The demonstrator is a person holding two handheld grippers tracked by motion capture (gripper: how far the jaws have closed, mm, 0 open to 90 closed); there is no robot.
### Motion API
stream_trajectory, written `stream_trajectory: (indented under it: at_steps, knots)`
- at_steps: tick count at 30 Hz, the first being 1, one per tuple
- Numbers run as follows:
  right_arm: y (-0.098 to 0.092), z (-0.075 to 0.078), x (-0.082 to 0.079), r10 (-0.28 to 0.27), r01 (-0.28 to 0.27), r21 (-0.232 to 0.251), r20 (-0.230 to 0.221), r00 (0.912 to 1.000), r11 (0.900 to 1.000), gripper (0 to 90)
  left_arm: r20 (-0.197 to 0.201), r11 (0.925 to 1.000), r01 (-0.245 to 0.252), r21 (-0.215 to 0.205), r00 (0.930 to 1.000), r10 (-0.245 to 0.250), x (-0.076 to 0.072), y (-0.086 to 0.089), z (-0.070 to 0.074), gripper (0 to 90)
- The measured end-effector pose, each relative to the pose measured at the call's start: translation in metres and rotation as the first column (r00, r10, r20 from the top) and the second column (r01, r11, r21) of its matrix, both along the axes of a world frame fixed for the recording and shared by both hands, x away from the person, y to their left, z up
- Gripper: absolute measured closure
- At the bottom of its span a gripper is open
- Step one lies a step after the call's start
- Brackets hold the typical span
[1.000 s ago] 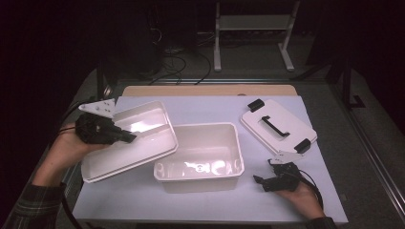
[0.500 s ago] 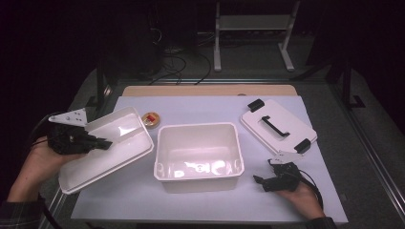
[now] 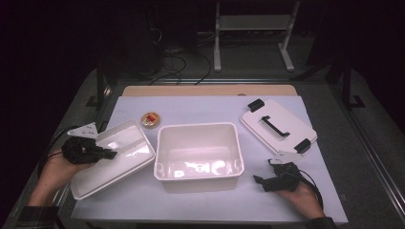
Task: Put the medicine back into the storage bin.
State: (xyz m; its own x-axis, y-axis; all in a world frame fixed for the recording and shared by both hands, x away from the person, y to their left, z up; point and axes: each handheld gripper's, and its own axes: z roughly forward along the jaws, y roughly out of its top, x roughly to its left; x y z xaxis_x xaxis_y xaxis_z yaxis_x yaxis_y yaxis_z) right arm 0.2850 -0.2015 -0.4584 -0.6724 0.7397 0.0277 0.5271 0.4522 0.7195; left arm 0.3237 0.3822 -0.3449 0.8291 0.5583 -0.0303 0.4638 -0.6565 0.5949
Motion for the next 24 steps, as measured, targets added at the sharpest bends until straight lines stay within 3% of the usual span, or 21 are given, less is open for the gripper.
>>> stream_trajectory:
  at_steps: [12,24]
  knots:
    - [0.0,0.0,0.0,0.0,0.0,0.001,0.0,1.0,1.0,14.9,-0.035,0.9999,-0.013,0.006,0.9993,0.013,0.014,-0.011,-0.046,88.6]
    - [0.0,0.0,0.0,0.0,0.0,0.0,0.0,1.0,1.0,15.0,-0.052,0.9992,-0.025,0.03,0.9983,0.027,0.013,-0.013,-0.062,88.6]
